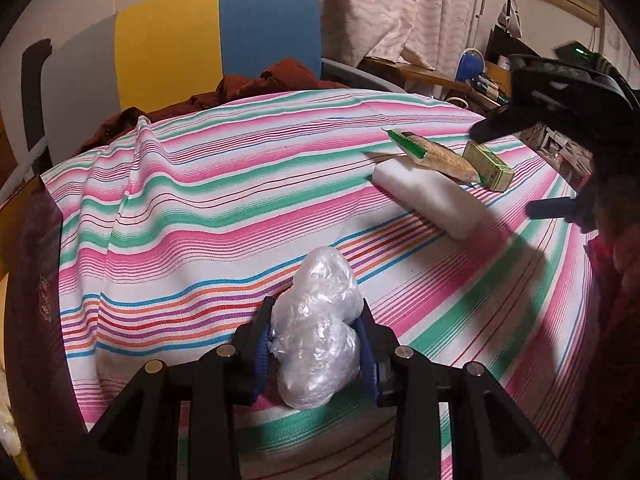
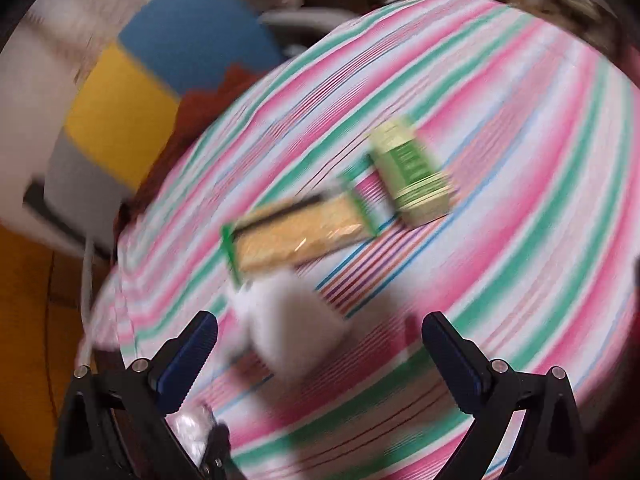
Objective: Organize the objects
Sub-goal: 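Grasp the white eraser block with the right gripper while the left gripper holds the ball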
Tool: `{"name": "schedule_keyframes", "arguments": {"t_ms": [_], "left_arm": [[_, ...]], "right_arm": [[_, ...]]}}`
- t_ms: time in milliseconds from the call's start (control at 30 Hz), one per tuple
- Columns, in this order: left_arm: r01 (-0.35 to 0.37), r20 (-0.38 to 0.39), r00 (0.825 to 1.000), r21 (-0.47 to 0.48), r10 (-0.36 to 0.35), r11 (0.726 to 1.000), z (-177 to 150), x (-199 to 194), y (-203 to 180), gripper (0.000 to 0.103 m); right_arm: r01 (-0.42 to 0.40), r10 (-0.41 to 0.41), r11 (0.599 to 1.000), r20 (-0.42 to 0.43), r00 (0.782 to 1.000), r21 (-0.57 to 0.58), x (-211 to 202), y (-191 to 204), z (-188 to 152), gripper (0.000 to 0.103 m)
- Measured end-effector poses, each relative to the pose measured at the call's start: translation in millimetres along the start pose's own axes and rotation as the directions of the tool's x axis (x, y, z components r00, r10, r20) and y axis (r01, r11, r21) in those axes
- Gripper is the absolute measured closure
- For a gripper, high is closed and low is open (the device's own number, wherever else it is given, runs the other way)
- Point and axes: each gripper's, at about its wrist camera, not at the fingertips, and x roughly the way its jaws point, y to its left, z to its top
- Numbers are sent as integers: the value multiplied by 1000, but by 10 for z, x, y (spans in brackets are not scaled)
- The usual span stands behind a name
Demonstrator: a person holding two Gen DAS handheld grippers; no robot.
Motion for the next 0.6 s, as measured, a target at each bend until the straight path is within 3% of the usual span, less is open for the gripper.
{"name": "schedule_keyframes", "arguments": {"t_ms": [67, 200, 500, 533, 600], "left_arm": [[8, 2, 1000, -7, -8, 1000, -2, 1, 12, 66], [28, 5, 1000, -22, -28, 999, -2, -1, 46, 66], [57, 12, 998, -44, -57, 997, -7, -3, 94, 66], [59, 12, 998, -44, -58, 997, -6, -2, 94, 66], [60, 12, 998, -45, -59, 997, -5, -3, 95, 66]], "right_arm": [[68, -68, 992, 6, 998, -106, 51, 180, -44, 0], [198, -192, 929, 52, 980, -311, 219, 505, -87, 0], [259, -262, 880, 48, 964, -397, 455, 563, -76, 1], [256, -262, 876, 43, 964, -408, 473, 589, -84, 4], [252, -269, 855, 28, 963, -452, 538, 636, -112, 24]]}}
